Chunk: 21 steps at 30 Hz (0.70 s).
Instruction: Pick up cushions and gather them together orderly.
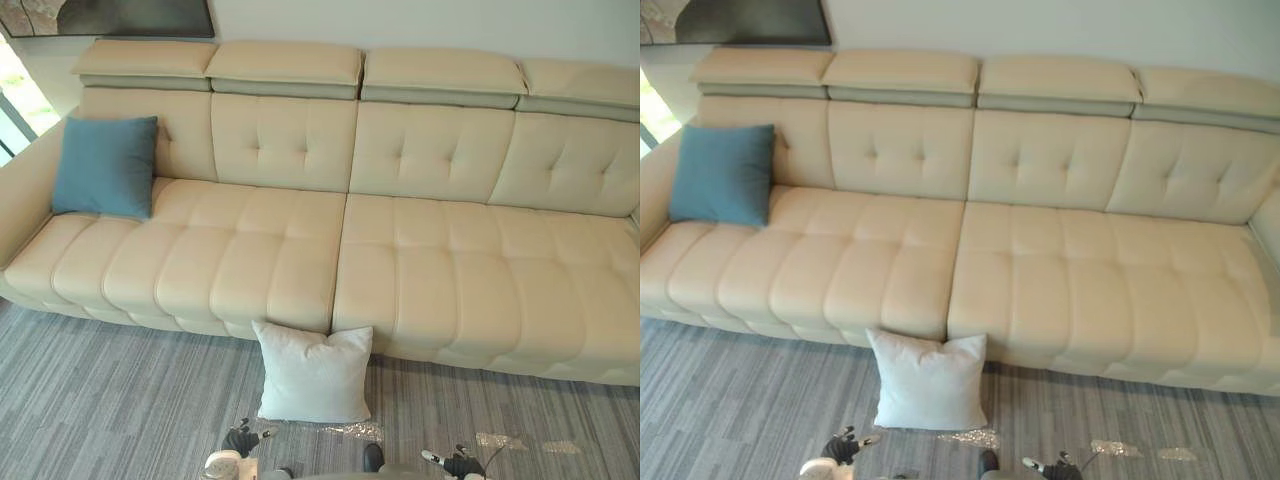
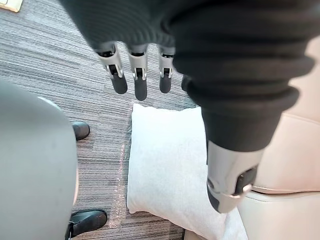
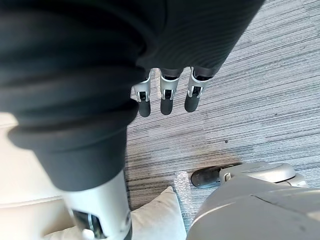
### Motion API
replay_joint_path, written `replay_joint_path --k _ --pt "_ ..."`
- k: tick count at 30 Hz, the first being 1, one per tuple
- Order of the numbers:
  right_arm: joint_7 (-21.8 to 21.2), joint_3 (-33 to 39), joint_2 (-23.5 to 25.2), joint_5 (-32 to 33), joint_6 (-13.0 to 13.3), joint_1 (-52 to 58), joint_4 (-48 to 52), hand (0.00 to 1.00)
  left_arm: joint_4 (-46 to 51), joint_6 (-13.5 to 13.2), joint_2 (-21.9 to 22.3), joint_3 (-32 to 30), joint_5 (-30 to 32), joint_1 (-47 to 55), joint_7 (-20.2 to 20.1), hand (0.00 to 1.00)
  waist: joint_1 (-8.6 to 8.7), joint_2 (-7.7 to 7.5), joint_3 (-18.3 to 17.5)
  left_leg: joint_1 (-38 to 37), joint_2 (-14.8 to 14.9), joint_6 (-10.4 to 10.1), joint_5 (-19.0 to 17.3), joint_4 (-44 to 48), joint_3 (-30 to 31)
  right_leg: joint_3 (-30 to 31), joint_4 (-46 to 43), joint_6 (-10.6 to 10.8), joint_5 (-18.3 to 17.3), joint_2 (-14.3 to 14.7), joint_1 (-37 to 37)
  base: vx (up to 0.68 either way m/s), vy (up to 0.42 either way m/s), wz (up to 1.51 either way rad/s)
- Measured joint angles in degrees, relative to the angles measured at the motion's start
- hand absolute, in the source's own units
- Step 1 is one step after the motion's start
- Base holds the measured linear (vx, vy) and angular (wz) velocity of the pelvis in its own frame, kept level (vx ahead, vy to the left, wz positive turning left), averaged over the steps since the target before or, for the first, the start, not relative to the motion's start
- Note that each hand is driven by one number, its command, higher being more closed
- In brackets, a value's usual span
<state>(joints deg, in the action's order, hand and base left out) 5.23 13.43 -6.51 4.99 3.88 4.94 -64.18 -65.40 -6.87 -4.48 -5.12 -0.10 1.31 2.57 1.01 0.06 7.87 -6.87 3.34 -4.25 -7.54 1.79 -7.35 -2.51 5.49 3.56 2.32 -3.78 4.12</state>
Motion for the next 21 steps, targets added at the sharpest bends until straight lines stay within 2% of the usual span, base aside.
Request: replay_joint_path --k 4,11,14,18,21 --pt "0.5 2.3 0.8 0.0 -0.4 -0.1 -0.3 0.00 0.0 0.2 0.1 -0.7 0.0 0.0 0.9 0.00 -0.01 0.02 0.0 -0.1 0.0 0.0 0.1 -0.9 0.0 -0.2 -0.2 0.1 -0.6 0.1 -0.2 0.05 -0.011 0.02" --pt "0.5 2.0 1.1 0.0 -0.4 -1.4 -0.2 0.00 0.0 0.3 -0.3 -0.7 0.0 0.0 1.2 0.00 -0.02 0.02 0.0 0.0 -0.2 0.0 0.1 -1.3 0.2 -1.5 -0.4 0.2 -0.7 0.0 -0.1 0.05 -0.007 0.00" --pt "1.0 1.3 1.1 0.0 0.1 -3.6 0.5 0.00 1.3 0.2 -1.0 -0.7 -0.2 -0.1 2.4 0.00 -0.19 -0.10 0.5 2.4 -0.6 0.3 0.3 -0.9 0.8 -2.5 -0.6 0.2 -0.7 -0.5 -1.9 -0.04 -0.008 0.13" --pt "2.1 -2.2 0.9 0.1 0.5 -8.0 5.5 0.00 4.7 0.0 -1.8 -0.7 -1.7 -2.7 3.5 0.00 -0.80 -0.08 4.0 11.2 -0.4 0.4 0.3 5.6 1.5 -3.2 -12.2 -0.2 -4.6 -1.8 -12.4 -0.12 -0.013 0.22" --pt "2.6 -5.0 1.2 0.1 1.4 -10.2 10.6 0.00 8.2 -0.2 -2.1 -0.7 -3.8 -4.2 4.8 0.00 -2.02 -0.28 6.3 18.3 0.7 0.5 -3.2 14.7 1.3 -3.5 -21.5 -0.7 -8.3 -2.3 -19.3 -0.18 -0.036 0.10"
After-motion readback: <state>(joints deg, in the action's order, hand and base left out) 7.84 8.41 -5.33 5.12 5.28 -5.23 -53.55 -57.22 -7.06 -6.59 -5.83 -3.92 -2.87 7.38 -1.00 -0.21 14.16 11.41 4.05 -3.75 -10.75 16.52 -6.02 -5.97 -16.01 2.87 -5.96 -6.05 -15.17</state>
